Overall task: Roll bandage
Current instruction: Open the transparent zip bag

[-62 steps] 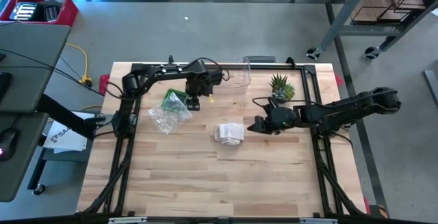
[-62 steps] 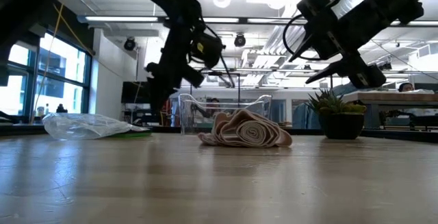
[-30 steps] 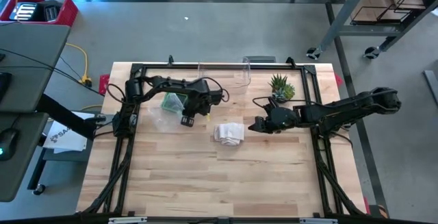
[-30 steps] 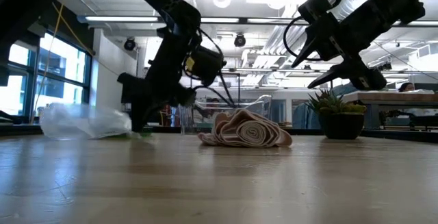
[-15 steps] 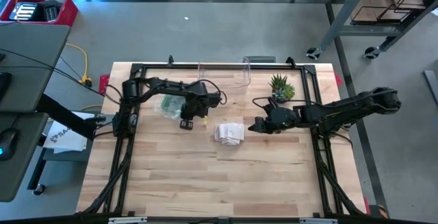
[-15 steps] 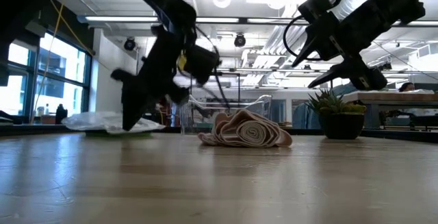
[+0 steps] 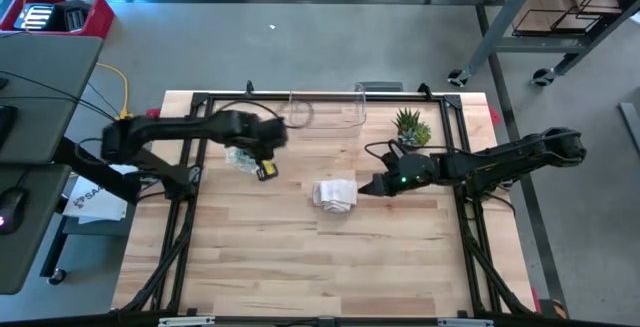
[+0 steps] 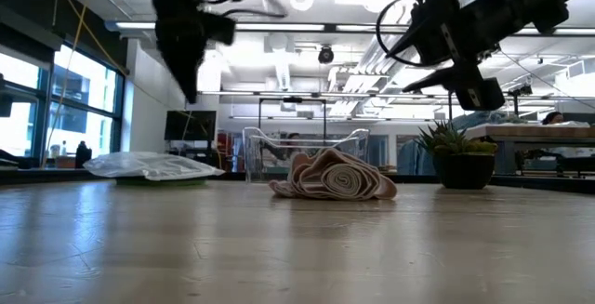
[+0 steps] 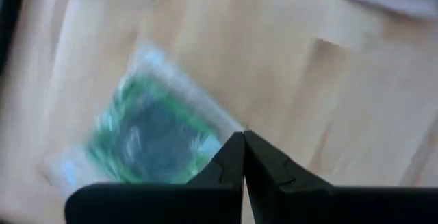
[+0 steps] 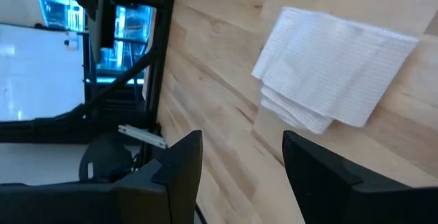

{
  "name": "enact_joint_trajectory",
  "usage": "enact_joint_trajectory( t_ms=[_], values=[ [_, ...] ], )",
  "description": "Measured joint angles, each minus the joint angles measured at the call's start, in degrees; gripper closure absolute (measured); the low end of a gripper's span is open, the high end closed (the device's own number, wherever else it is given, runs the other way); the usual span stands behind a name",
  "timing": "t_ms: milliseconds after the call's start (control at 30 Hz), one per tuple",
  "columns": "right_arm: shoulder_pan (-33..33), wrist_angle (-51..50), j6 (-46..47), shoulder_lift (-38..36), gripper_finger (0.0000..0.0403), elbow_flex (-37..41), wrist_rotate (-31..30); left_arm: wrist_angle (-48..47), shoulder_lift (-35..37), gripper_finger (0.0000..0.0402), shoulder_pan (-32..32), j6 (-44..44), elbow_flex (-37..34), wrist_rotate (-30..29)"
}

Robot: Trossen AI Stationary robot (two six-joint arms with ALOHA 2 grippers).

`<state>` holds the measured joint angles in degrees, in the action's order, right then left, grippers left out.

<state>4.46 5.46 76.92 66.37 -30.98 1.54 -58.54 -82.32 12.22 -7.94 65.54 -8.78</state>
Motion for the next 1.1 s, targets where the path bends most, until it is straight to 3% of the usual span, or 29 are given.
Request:
enact_joint_trajectory(
  t_ms=[167, 333, 533, 733, 933, 1100],
  values=[
    [-0.34, 0.00, -0.04, 0.00, 0.0210, 0.00, -0.03, 4.19, 7.05, 0.0372, 2.23, -24.00, -14.89, 6.55],
    [-0.19, -0.03, -1.07, 0.00, 0.0210, 0.00, 0.42, 9.68, 15.13, 0.0314, -2.90, -50.71, -26.24, 10.23],
    [-0.74, -0.09, -3.89, 0.00, 0.0210, 0.00, 1.22, 20.85, 24.92, 0.0237, -10.65, -75.66, -34.95, -0.35],
    [-2.38, -0.17, -5.61, 0.00, 0.0210, 0.00, 4.47, 28.58, 26.05, 0.0177, -15.16, -95.55, -42.35, -6.33],
    [-3.81, -0.29, -6.93, 0.00, 0.0210, 0.02, 5.23, 36.93, 23.25, 0.0157, -16.65, -107.06, -46.10, -17.17],
    [-4.55, -0.44, -6.93, -0.02, 0.0210, 0.02, 6.25, 37.40, 20.08, 0.0156, -16.68, -110.49, -46.12, -17.81]
  ],
)
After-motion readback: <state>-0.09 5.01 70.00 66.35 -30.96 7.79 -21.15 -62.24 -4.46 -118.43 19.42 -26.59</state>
